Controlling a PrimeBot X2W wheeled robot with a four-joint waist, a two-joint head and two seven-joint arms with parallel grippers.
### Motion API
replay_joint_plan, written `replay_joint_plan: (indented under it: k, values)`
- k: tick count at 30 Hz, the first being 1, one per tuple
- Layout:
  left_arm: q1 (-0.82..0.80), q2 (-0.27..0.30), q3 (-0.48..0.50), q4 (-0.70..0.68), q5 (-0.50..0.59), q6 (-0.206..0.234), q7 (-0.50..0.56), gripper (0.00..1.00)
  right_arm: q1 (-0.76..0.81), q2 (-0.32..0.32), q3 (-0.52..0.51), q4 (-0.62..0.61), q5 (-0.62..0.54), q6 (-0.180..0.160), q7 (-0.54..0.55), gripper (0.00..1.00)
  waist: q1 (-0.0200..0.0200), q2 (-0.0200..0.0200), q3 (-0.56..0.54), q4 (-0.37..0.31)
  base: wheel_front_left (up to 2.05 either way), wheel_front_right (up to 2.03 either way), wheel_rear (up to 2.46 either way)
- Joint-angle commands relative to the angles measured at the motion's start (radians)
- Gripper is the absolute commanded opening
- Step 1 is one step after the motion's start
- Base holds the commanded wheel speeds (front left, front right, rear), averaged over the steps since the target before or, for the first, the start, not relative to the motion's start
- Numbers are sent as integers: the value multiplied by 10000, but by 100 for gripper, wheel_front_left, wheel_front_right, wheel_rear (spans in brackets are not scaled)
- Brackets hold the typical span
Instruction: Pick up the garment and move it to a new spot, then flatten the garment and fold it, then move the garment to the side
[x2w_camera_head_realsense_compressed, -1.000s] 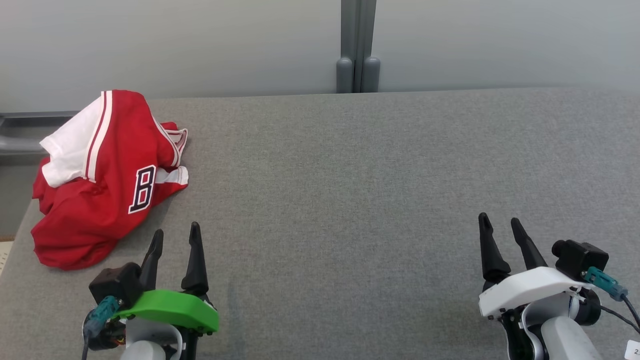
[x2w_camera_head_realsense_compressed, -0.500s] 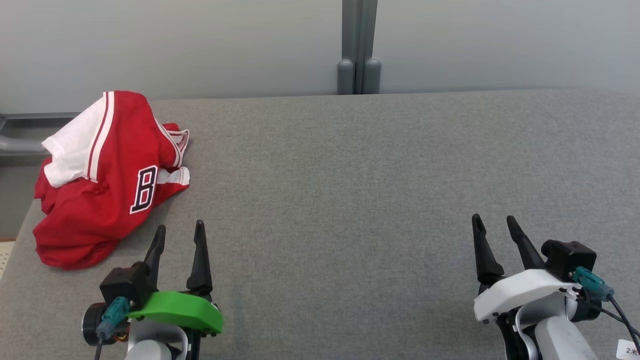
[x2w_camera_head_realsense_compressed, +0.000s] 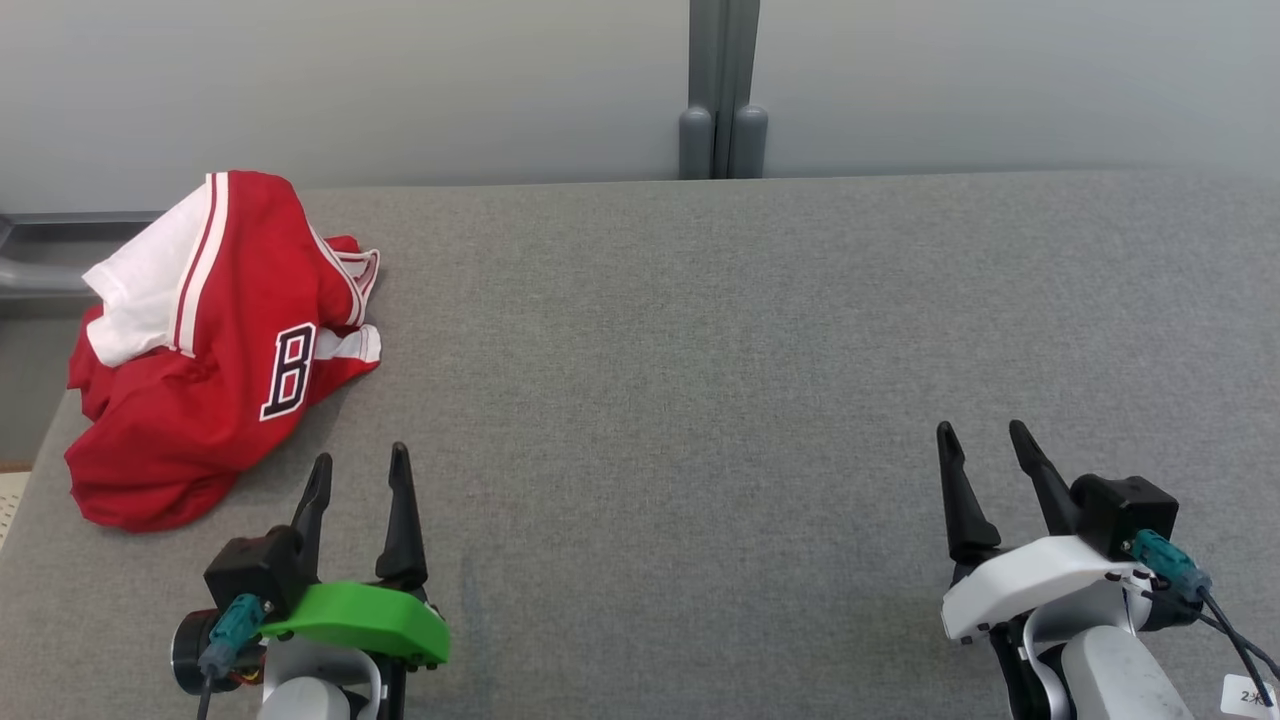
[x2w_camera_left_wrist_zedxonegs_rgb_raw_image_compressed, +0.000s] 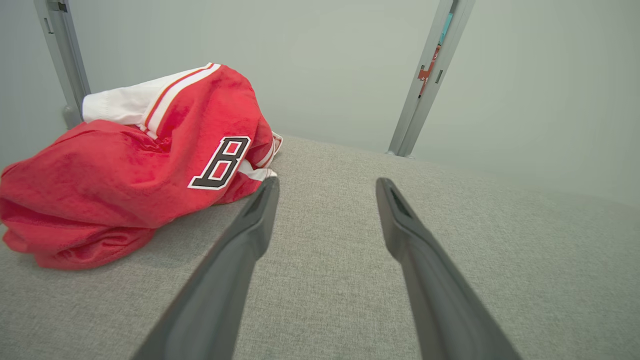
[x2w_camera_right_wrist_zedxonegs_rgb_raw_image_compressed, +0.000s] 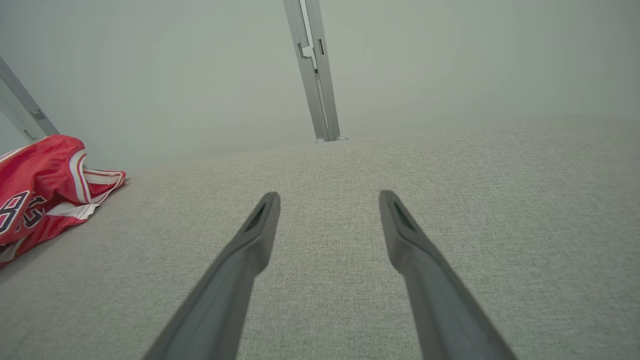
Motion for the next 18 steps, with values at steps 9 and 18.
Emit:
replay_joint_plan:
  k: [9,18]
  values:
    - [-317,9,-101,111,632,120,-228,100,-247,-51,101,44,-705,2,-301,100,0,0,111,31,0,0,0]
    - [-250,-9,-14,83,363,104,-211,100,-222,-50,125,83,-555,2,-363,100,0,0,115,45,0,0,0]
